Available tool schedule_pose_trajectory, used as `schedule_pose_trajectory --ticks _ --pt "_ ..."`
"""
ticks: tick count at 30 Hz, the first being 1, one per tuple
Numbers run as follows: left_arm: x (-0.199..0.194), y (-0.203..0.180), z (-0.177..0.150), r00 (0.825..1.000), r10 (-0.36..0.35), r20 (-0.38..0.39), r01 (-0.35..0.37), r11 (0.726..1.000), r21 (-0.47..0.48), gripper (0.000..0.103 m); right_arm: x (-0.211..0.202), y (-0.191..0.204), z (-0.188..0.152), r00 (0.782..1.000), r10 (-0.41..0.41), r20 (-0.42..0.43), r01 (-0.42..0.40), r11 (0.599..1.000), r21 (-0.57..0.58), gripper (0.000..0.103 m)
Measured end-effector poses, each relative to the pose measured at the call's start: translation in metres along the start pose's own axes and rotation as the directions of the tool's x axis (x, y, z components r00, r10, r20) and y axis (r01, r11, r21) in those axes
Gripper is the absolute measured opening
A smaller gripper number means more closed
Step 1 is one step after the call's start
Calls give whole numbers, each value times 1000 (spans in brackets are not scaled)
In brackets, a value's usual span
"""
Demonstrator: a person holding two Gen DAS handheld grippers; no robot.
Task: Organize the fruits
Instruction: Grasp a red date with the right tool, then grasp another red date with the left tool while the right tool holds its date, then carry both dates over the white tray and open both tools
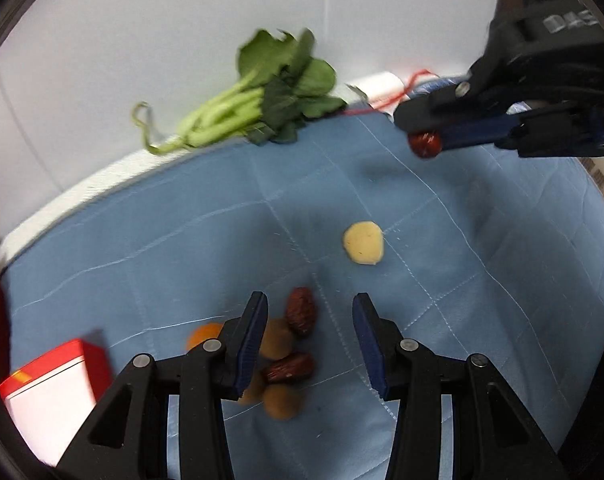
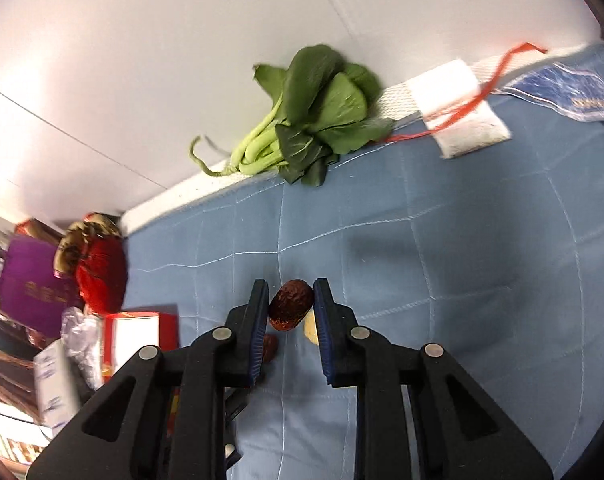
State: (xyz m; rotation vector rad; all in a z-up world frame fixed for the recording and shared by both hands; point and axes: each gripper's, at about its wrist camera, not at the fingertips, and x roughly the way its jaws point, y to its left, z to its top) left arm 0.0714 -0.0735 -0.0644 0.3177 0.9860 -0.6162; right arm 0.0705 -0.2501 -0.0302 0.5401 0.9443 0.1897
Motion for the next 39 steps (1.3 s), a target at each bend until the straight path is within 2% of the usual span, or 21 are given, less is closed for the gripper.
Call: schedule_pose_trajectory --ticks 4,7,10,17,24,30,33,36,39 --pt "11 -1 0 999 -32 -13 32 999 23 45 4 -2 2 1000 17 -9 -17 1000 -2 21" --pt "23 6 2 999 -30 -40 30 999 15 39 8 -5 1 999 32 -29 -32 999 2 21" --pt "30 10 0 998 -31 -59 32 999 12 38 8 -5 -1 999 28 -41 -29 1000 -4 21" --pt "34 6 -1 997 -41 -66 43 998 38 18 13 -5 -2 997 28 -65 -29 999 -16 21" --pt "17 11 0 998 -64 -30 64 998 -1 17 12 2 -4 997 47 -65 -49 998 -27 21" --pt "-31 24 -2 999 0 43 1 1000 -26 18 13 12 -8 992 107 -72 -109 994 -27 21" --pt "-63 44 -12 996 53 78 -46 995 -91 18 16 23 -14 987 140 -84 -144 989 -44 21" --pt "-86 72 -30 990 134 53 -119 967 -225 17 24 41 -23 977 184 -109 -192 979 -74 21" --pt "-104 100 -54 970 244 -8 -231 907 -353 17 35 70 -39 968 206 -143 -226 963 -144 21"
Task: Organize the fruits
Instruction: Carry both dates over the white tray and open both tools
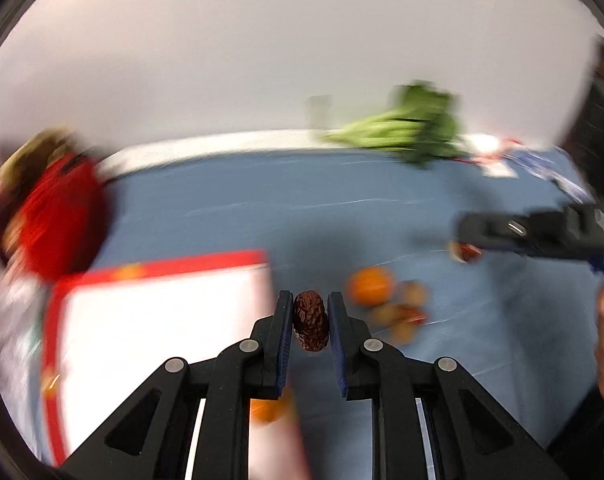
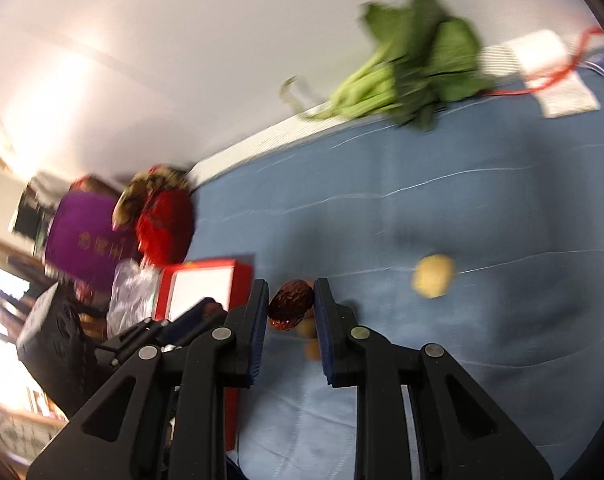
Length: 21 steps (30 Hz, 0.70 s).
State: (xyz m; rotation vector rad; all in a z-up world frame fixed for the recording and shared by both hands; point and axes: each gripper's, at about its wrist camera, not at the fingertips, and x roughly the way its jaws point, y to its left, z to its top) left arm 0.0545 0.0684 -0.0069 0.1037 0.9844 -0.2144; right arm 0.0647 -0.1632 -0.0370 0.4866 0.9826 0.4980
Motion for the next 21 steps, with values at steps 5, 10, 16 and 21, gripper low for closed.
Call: schedule_pose_trajectory --ticks 5,10,16,21 --pt "-13 62 -28 982 187 -38 -191 967 -168 17 41 58 -30 994 65 -85 -77 986 -146 21" --pt "-26 100 -61 968 234 -90 -249 940 -234 17 77 103 -67 981 90 -171 -132 959 -251 21" --pt "-12 103 -76 962 221 -160 -254 942 -221 17 122 121 -110 957 44 -288 -134 943 -303 21" --pt "-1 99 -81 955 212 -208 -254 946 -202 18 141 126 -132 944 2 -330 -121 932 -341 21"
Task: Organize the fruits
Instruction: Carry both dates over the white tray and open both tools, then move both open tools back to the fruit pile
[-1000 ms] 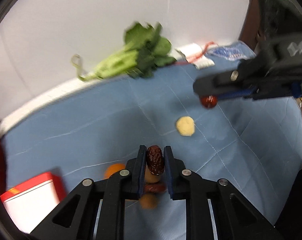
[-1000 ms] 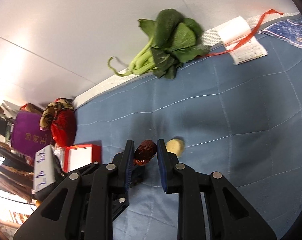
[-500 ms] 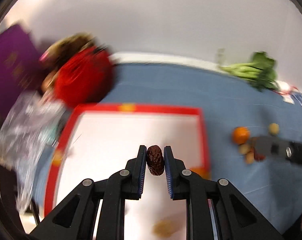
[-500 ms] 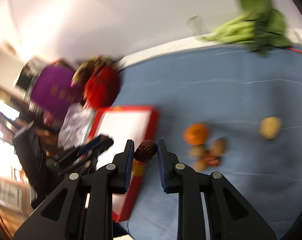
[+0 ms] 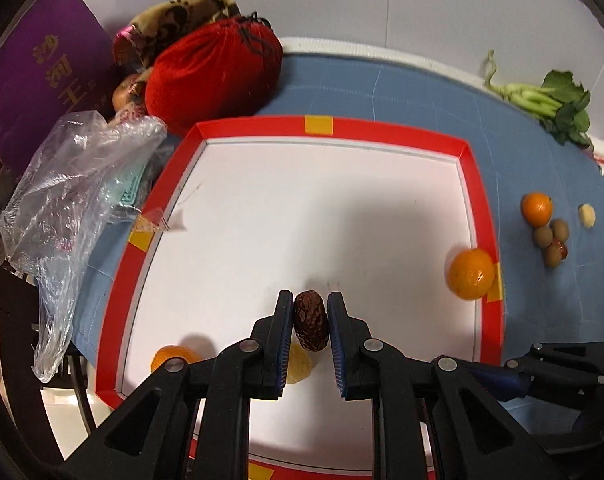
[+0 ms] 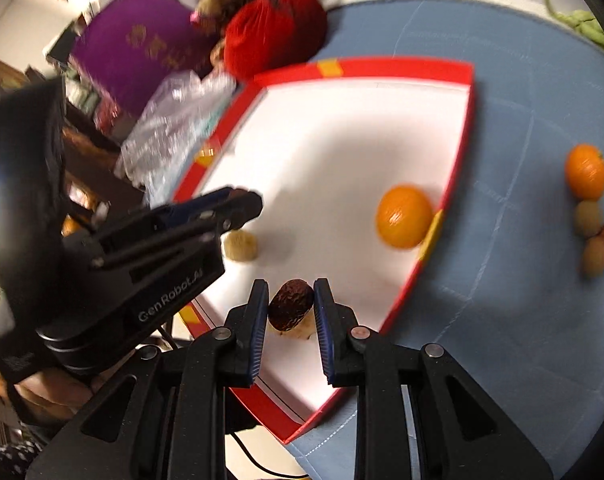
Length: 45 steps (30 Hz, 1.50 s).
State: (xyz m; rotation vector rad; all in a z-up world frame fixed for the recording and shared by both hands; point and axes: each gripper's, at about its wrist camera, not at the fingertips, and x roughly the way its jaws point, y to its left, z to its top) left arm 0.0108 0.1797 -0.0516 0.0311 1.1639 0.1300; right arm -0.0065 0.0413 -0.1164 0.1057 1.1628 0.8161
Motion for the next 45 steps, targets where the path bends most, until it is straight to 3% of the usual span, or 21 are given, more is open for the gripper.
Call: schedule_pose_trajectory --ticks 7,11,16,19,24,28,30,35,41,45 --pt "14 3 1 998 11 -67 -13 999 -36 22 6 8 -1 999 -33 -26 32 999 -43 23" --pt "15 0 4 997 40 -71 -44 997 -60 48 -7 9 3 1000 -25 -19 25 999 -47 28" --pt "-9 -3 19 998 -32 52 39 991 -130 70 -52 -3 15 997 -54 47 56 998 -40 30" --pt "-20 -23 27 993 -42 109 52 994 -93 71 -95 -30 18 986 -92 141 90 996 22 39" --pt "-31 -66 35 982 -107 158 105 994 21 72 -158 -94 13 955 -181 235 128 966 224 42" --pt "-31 -110 37 980 -98 173 76 988 132 72 -173 -144 6 945 -261 198 170 906 387 42" --pt "-30 -129 38 979 -118 169 88 980 179 72 -185 -167 2 928 -313 203 190 865 464 42" --pt "-16 -168 53 980 -134 147 95 965 243 72 -194 -200 -3 911 -370 180 218 804 553 42" --pt "13 -182 67 977 -208 46 193 955 224 72 -184 -215 4 913 -379 151 232 788 571 42" --pt "29 -191 71 981 -191 13 182 953 244 72 -170 -219 14 911 -398 106 278 783 556 42"
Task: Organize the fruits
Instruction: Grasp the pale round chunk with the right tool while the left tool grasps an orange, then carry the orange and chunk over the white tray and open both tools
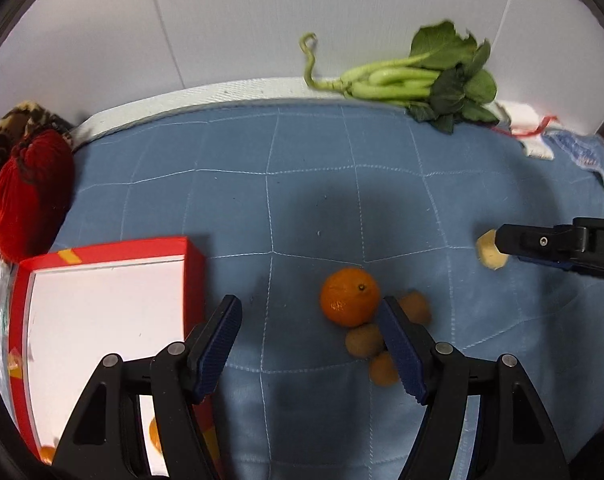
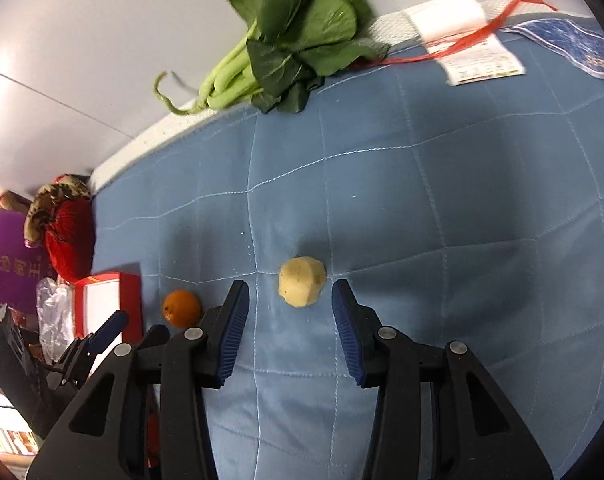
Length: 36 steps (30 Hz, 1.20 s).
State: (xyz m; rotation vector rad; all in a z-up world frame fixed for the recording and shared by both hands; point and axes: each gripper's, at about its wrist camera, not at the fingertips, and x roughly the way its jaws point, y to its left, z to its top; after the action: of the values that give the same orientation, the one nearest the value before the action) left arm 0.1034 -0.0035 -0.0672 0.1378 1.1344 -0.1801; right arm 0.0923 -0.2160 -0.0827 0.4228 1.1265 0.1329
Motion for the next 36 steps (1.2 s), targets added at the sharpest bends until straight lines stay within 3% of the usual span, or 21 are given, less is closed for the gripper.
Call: schedule_pose_trajectory --ticks 9,12,14,21,30,36 --pt "16 -13 -1 1000 5 9 -5 997 71 76 27 13 -3 993 -120 -7 120 991 -67 41" --pt "25 -18 1 999 41 6 -41 994 98 74 30 15 -6 986 -166 3 166 982 -95 32" --pt "31 -16 2 1000 24 -8 -23 996 87 68 28 14 -7 986 -169 8 169 981 -93 27" --pt "25 -14 5 1000 -7 21 6 997 83 36 16 9 -6 993 -114 7 114 991 -73 26" --pt "-8 -2 9 994 -48 97 44 998 41 36 -10 18 -14 998 64 20 -62 995 -77 26" --pt "-65 37 -6 982 5 186 7 998 -63 36 -17 47 -25 982 189 31 -183 973 -138 26"
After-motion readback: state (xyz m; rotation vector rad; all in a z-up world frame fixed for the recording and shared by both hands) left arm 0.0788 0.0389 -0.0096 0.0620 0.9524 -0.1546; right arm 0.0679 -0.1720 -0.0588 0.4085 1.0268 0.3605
